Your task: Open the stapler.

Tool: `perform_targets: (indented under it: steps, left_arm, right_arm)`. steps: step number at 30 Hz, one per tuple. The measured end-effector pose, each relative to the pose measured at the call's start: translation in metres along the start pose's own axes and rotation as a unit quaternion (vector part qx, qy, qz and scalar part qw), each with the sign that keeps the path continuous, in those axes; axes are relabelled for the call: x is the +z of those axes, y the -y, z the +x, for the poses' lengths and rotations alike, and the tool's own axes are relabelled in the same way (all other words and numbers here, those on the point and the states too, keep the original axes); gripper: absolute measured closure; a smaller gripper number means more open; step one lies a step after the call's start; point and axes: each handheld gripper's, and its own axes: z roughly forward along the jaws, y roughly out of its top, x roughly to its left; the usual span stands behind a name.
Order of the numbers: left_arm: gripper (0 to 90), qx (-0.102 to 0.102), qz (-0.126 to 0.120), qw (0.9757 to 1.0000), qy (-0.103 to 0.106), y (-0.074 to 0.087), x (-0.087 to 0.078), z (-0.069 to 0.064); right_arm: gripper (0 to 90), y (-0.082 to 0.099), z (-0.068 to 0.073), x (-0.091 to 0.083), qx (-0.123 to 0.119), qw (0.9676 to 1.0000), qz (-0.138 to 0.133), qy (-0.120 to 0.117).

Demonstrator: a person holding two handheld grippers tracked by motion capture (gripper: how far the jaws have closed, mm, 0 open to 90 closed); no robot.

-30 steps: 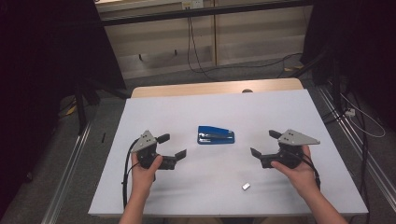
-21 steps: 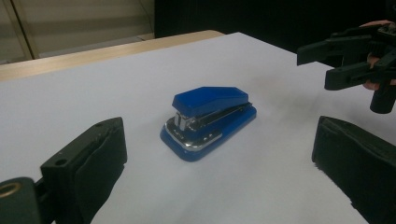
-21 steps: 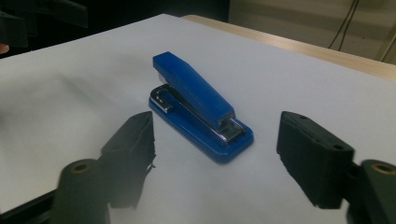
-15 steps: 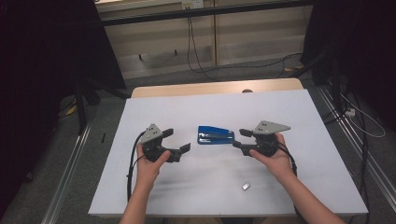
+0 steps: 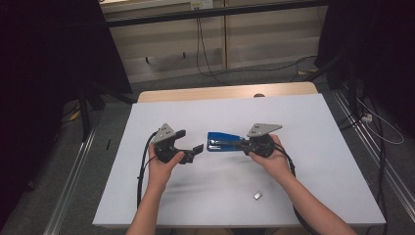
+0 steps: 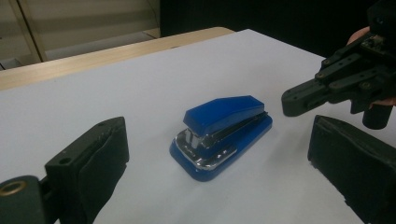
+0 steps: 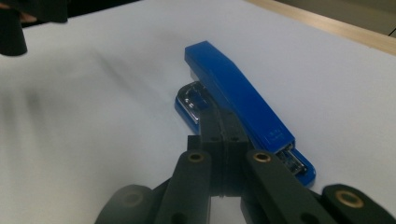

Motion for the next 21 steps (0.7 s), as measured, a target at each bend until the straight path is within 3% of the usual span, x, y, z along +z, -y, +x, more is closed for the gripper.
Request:
perform_targets:
  steps: [12,16,21]
  left_arm:
    - [6.9,-0.016,0.01,0.9998,-0.006,-0.003,0.014,0.01]
    - [7.0,-0.022,0.016,0.9996,-0.011,-0.002,0.016,0.013]
    - [7.0,-0.023,0.017,0.9995,-0.012,-0.002,0.015,0.014]
  right_arm:
    - [90.0,-0.006,-0.002,0.03,-0.016,0.9995,0.025,-0.009]
    - [90.0,-0.01,0.001,0.042,-0.034,0.9986,0.037,-0.016]
    - [90.0,-0.01,0.003,0.05,-0.039,0.9979,0.049,-0.013]
